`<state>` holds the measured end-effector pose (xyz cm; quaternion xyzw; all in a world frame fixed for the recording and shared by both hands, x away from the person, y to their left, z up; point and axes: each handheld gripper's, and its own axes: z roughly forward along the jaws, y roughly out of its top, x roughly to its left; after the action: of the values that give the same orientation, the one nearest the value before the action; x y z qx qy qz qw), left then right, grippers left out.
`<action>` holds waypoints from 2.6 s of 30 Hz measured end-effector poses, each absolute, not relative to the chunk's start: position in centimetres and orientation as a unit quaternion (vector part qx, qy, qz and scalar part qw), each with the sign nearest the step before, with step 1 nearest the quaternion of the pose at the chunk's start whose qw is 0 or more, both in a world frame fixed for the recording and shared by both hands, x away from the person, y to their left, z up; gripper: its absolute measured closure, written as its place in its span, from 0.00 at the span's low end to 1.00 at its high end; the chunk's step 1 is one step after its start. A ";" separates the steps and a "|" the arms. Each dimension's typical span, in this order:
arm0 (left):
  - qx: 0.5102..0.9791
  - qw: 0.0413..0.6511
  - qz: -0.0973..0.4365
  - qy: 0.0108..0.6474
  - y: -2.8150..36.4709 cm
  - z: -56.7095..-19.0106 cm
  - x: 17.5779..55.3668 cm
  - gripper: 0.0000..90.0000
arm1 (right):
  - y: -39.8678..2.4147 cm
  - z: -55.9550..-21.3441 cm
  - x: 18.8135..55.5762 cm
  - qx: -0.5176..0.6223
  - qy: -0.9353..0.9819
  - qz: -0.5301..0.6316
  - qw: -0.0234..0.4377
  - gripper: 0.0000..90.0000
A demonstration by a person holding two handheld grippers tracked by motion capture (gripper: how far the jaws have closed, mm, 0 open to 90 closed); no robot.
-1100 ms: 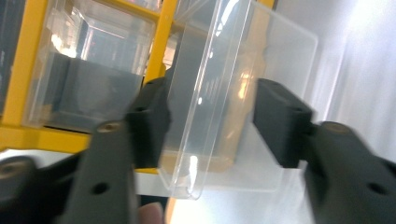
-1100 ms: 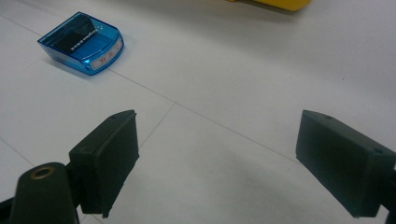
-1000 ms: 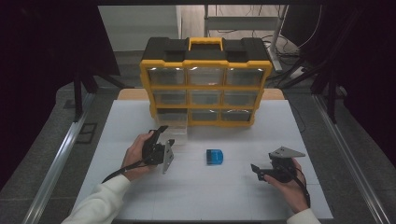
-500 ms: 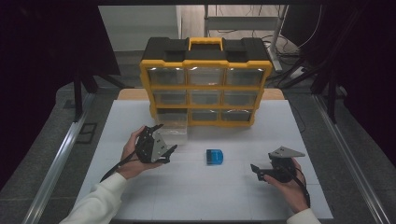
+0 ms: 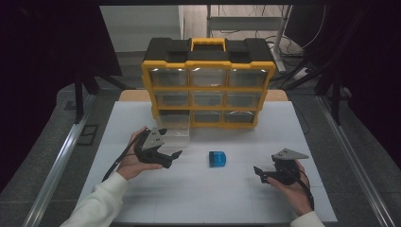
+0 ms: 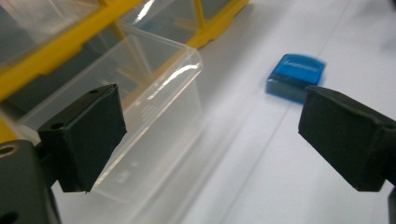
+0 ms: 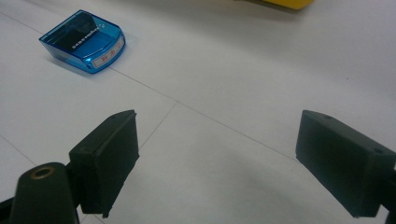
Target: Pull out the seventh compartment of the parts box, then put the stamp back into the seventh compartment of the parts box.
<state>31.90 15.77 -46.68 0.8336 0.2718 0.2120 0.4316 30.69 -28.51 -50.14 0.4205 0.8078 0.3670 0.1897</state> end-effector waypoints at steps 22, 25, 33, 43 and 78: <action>0.836 0.444 0.152 0.286 15.2 -46.3 32.3 0.10 | -28.6 -50.1 30.6 0.421 0.806 0.369 0.191 0.15; 0.837 0.445 0.143 0.286 15.0 -46.2 32.4 0.10 | -28.6 -50.0 30.6 0.420 0.806 0.369 0.192 0.15; 0.842 0.441 0.132 0.279 14.2 -46.2 32.5 0.10 | -28.6 -50.0 30.6 0.419 0.807 0.369 0.194 0.15; 0.841 0.448 0.137 0.271 13.3 -45.9 32.8 0.12 | -28.6 -50.1 30.6 0.419 0.807 0.368 0.194 0.15; 0.877 0.421 0.078 0.220 7.5 -46.6 34.8 0.12 | -28.6 -50.1 30.7 0.418 0.809 0.365 0.193 0.15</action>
<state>34.85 7.49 -46.63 0.8766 0.2202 0.0782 0.4207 30.69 -28.55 -50.15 0.4182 0.8088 0.3653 0.1934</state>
